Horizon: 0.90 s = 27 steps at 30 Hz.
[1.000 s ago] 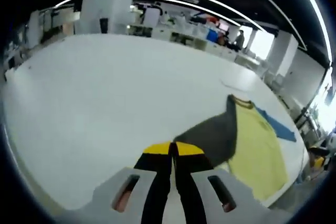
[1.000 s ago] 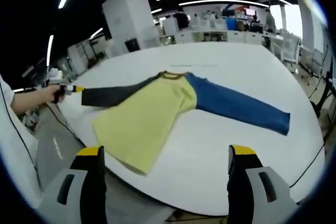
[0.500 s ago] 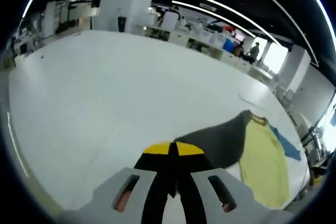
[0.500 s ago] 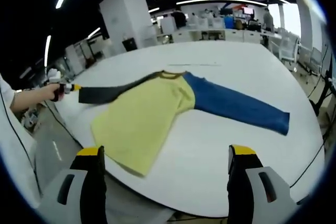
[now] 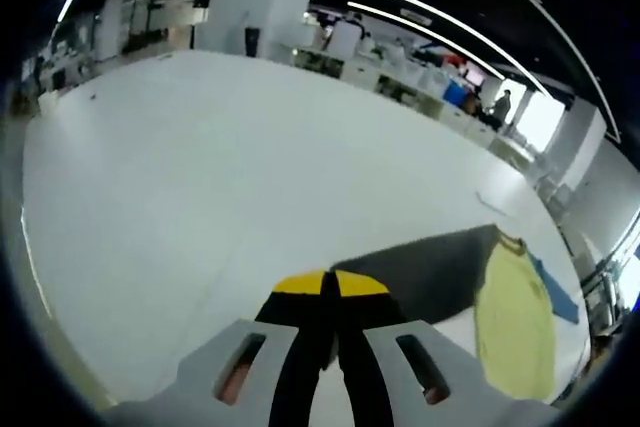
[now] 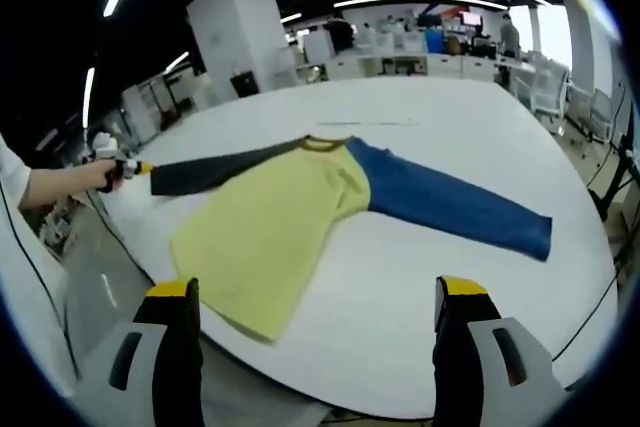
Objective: Fold the garment on the visible template until the final outline fits inside the template.
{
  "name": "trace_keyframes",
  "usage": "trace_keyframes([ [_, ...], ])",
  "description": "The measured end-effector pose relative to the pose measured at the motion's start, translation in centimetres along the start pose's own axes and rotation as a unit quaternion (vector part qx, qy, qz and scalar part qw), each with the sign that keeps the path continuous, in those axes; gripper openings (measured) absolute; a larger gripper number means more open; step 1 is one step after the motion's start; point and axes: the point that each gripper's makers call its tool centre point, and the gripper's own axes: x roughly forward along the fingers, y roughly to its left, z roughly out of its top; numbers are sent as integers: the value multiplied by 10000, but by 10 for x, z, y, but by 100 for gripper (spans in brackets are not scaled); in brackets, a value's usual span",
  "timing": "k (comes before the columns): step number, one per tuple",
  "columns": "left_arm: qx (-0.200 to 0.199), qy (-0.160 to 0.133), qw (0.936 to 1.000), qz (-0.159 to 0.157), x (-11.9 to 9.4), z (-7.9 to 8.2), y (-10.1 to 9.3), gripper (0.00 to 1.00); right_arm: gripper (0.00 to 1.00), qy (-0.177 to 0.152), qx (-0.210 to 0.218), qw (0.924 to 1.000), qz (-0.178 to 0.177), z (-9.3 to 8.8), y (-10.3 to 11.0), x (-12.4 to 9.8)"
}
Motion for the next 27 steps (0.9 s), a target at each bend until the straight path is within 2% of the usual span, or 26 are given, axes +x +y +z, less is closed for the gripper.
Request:
trace_keyframes([
  [9, -121, 118, 9998, 44, 13, -5, 10, 0, 97, 49, -50, 10000, -70, 5, -3, 0],
  [27, -372, 235, 9988, 194, 29, -8, 29, 0, 98, 158, -32, 9998, -88, 3, 1, 10],
])
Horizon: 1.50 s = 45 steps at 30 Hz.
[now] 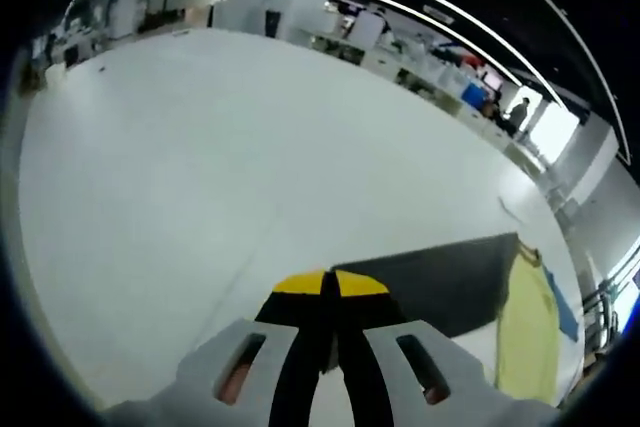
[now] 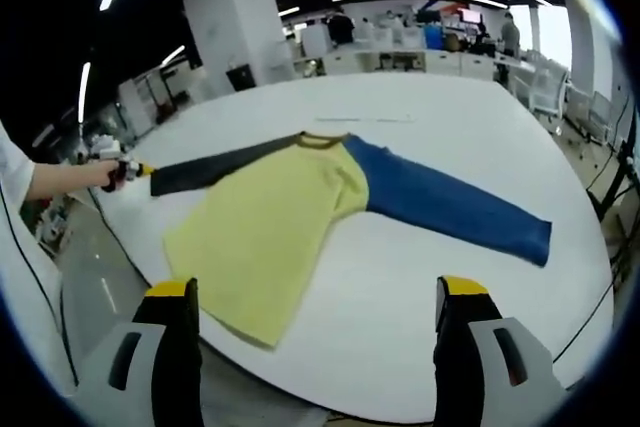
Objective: Fold the garment on the visible template until the final outline fits inside the template.
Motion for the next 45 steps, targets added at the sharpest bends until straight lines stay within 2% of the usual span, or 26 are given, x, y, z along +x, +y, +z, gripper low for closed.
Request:
trace_keyframes([
  [5, 0, 49, 10000, 18, 7, 0, 6, 0, 98, 47, 41, 10000, -35, -3, -1, 1],
  [13, 35, 136, 9999, 82, 28, 4, 30, 0, 98, 71, 51, 9999, -56, -2, -1, 3],
  [23, 65, 176, 9997, 173, 37, 5, 50, 0, 99, 77, 113, 9999, -53, -2, -2, 5],
  [31, 102, 211, 9995, 214, 39, 3, 57, 0, 98, 114, 113, 9999, -33, -4, -1, 8],
  [45, 183, 319, 9990, 249, 40, -3, 57, 0, 99, 149, 128, 9998, -24, -5, -2, 10],
])
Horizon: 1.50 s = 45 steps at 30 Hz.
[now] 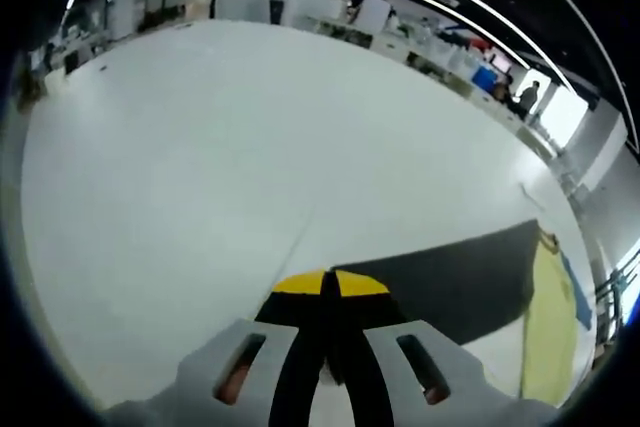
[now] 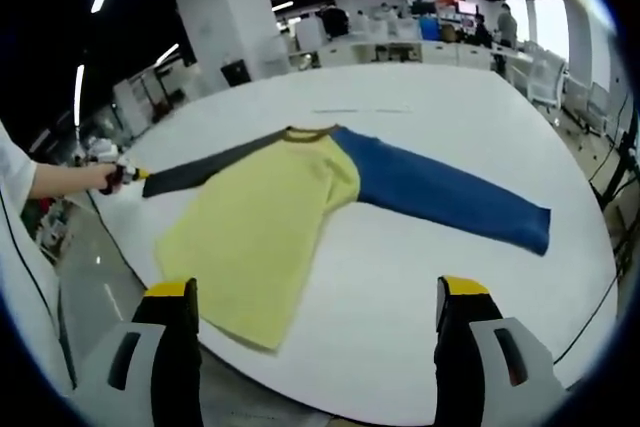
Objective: Fold the garment on the visible template until the final outline fits inside the template.
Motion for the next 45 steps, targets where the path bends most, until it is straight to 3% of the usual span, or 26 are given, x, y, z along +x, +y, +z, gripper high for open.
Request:
trace_keyframes([
  [38, 88, 189, 9997, 154, 1, -6, 2, 0, 99, 19, 63, 10000, 30, -3, 0, 5],
  [45, 109, 159, 9996, 189, -3, -4, 2, 9, 99, 2, 68, 10000, 40, -2, 0, 5],
])
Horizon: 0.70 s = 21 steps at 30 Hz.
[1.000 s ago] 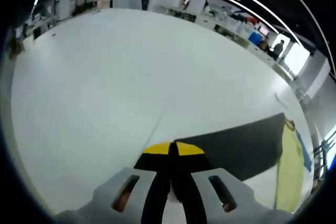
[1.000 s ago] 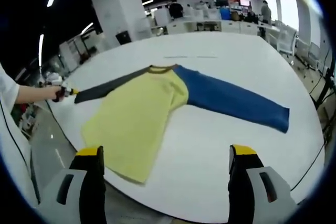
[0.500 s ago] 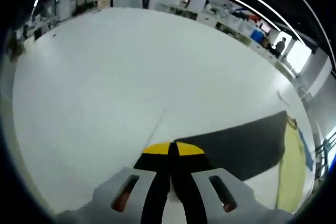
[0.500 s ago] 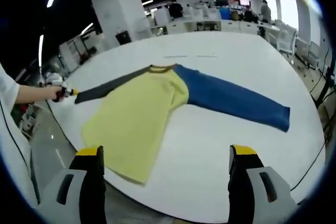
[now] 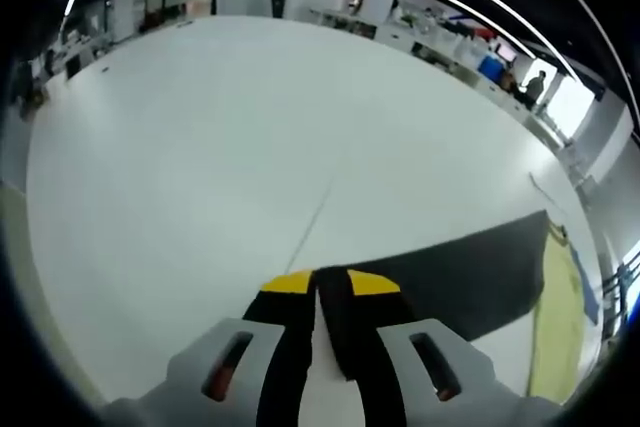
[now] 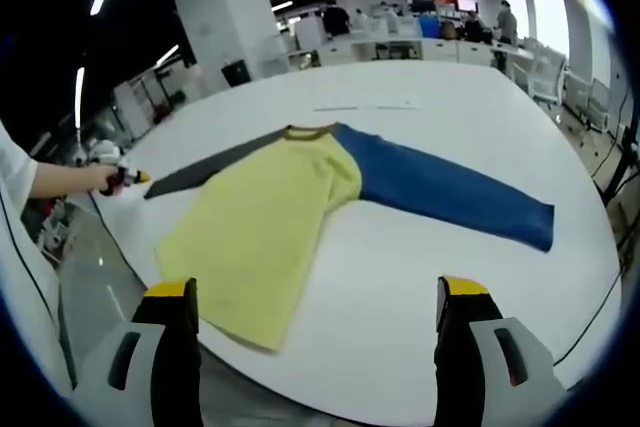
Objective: Fold the garment on the visible template until the final outline fits inside the template.
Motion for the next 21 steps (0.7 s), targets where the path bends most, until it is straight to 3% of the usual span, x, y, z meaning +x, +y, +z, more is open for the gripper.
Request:
trace_keyframes([
  [12, 57, 0, 10000, -72, -7, 0, -8, 14, 99, -58, -18, 10000, 27, 1, 1, -3],
  [21, 133, 10, 9996, -255, -20, -4, -24, 21, 99, -93, -20, 9999, 46, 1, 2, -4],
])
